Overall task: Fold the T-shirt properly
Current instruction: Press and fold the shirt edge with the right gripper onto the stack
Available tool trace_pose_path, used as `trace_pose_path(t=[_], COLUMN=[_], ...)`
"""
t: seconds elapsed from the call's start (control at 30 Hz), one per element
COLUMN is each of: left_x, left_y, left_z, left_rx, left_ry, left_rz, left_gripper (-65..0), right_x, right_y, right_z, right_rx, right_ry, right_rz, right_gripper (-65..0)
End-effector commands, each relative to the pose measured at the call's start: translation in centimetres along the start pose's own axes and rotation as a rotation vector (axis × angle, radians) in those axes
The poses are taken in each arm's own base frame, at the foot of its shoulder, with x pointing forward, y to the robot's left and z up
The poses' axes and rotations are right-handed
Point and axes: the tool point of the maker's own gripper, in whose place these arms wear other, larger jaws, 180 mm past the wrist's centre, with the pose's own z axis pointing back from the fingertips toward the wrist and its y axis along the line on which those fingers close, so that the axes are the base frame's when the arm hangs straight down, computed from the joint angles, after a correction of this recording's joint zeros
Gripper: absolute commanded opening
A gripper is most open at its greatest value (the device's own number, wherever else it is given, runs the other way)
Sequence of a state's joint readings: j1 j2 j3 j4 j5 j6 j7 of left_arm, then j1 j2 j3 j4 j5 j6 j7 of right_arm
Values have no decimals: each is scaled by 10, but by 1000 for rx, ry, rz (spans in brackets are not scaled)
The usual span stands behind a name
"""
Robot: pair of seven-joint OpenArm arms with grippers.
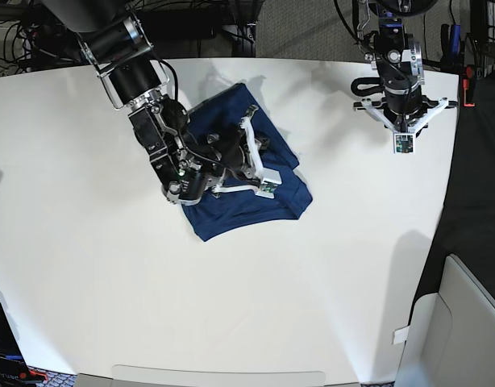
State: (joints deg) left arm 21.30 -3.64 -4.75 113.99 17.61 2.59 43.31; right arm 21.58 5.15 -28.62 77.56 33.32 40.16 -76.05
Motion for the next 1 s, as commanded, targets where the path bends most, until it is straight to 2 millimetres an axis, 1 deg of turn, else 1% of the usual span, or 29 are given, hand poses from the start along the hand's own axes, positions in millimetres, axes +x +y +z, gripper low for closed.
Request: trace_pose_path(t=[0.0, 0.07, 0.13, 0.23, 0.27, 0.4, 0.57, 0.6, 0.7, 0.77, 0.83, 0.97], left_x=[12, 11, 9, 8, 8, 8, 7, 3, 1, 7, 0, 1], left_y=[7, 7, 7, 6, 6, 6, 6, 5, 5, 5, 5, 4], left_z=[2, 2, 3, 3, 3, 3, 4, 5, 6, 7, 10, 13], left_rx=[26, 25, 24, 21, 20, 19, 19, 17, 15, 16, 12, 8], left_ry=[-45, -43, -39, -37, -37, -37, -36, -27, -26, -55, -54, -78], left_rz=[-1, -2, -4, -2, -2, -3, -4, -8, -12, -13, -24, -31], left_gripper=[-650, -650, -650, -650, -650, -650, -650, -650, -650, -650, -650, -650], right_x=[-15, -22, -25, -40, -41, -59, -73, -73, -71, -72, -70, -66], right_y=[-22, -37, -51, -77, -84, -105, -115, -116, -119, -122, -124, -129], right_z=[11, 21, 32, 51, 56, 72, 82, 84, 85, 88, 89, 92], right_rx=[-79, -109, -139, -210, -235, -331, -367, -370, -378, -386, -393, -408], right_ry=[68, 55, 31, 36, 40, 91, 113, 115, 93, 82, 63, 30], right_rz=[-4, -50, -93, -145, -149, -174, -190, -190, -186, -184, -180, -170], right_gripper=[-584, -584, -584, -583, -583, -583, -582, -582, -582, -582, -583, -583])
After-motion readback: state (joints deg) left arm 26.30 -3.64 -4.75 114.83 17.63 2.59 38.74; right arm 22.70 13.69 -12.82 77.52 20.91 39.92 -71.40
